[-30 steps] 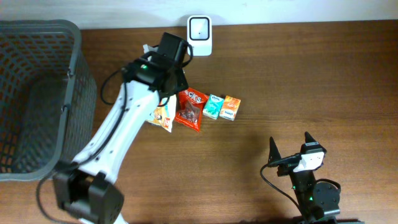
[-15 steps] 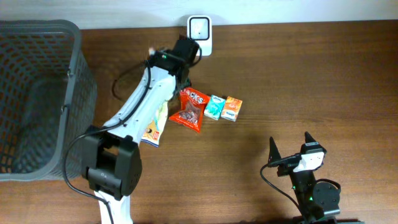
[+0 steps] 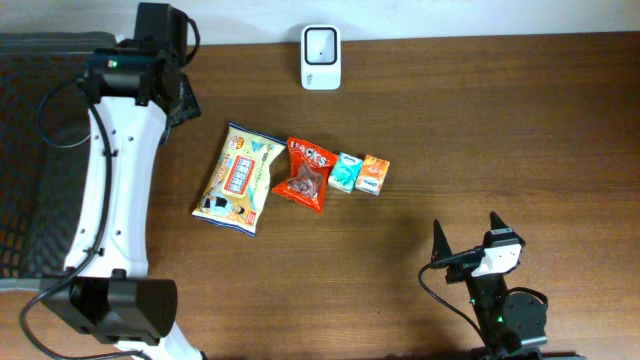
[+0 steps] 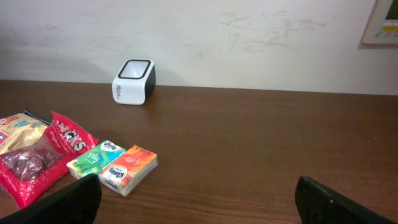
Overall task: Scan the item barcode
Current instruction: 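Place the cream snack bag left of the red candy bag, then raise the left arm clear and extend the right arm toward the packs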
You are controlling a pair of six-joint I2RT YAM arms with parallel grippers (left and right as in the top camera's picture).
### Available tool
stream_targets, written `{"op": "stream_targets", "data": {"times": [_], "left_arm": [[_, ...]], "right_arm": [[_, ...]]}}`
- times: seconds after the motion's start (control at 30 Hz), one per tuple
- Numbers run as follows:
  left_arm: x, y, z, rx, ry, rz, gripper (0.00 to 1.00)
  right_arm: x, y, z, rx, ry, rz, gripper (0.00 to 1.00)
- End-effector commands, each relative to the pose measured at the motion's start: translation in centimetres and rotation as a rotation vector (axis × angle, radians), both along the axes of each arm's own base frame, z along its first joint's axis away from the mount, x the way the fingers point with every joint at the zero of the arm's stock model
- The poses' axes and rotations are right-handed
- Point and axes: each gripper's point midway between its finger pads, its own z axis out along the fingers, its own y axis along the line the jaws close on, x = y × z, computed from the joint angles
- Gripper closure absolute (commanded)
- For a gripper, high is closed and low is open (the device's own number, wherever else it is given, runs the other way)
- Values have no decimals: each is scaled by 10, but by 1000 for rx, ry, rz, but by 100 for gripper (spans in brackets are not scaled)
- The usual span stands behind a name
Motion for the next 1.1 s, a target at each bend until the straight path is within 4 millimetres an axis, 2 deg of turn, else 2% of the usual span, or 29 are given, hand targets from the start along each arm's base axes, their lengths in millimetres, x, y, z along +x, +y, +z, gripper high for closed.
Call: {"op": "stream_targets", "data": {"times": [0.0, 0.03, 0.07, 0.1, 0.13, 0.2, 0.27, 0.3, 0.43, 0.6, 0.73, 0.8, 0.83, 0.9, 1.0, 1.07], "left_arm": [[-8, -11, 31, -72, -85, -43, 87], [-11, -10, 49, -75, -138, -45, 79], [-14, -10, 71, -80, -208, -47, 63], [-19, -10, 91, -87, -274, -49, 24], [-26, -12, 106, -104, -320, -59, 1], [-37, -45, 112, -274, -322, -168, 1], [-44, -86, 105, -426, -266, -298, 1], [-46, -104, 99, -439, -236, -382, 1], [-38, -137, 75, -434, -158, -457, 1], [-23, -136, 50, -398, -101, -430, 1], [-20, -137, 44, -397, -83, -427, 1], [-20, -137, 44, -397, -83, -427, 1], [-21, -137, 43, -397, -79, -426, 1], [-21, -137, 43, -397, -80, -426, 1], [-21, -137, 43, -397, -79, -426, 1], [-21, -137, 43, -397, -80, -426, 1]], "right_arm": [[0, -1, -3, 1, 5, -4, 2], [0, -1, -3, 0, 5, -4, 2], [0, -1, -3, 0, 5, -4, 2], [0, -1, -3, 0, 5, -4, 2], [0, -1, -3, 1, 5, -4, 2], [0, -1, -3, 1, 5, -4, 2], [0, -1, -3, 0, 5, -4, 2], [0, -1, -3, 0, 5, -4, 1], [0, -1, -3, 1, 5, -4, 1], [0, -1, -3, 0, 5, -4, 1], [1, -5, -2, -29, -2, -25, 2], [-2, 16, 11, 55, -44, 95, 2], [-10, 42, 28, 134, -94, 252, 2], [-31, 75, 56, 151, -193, 480, 2], [-35, 79, 65, 143, -232, 511, 2], [-40, 80, 79, 132, -296, 528, 2]]}}
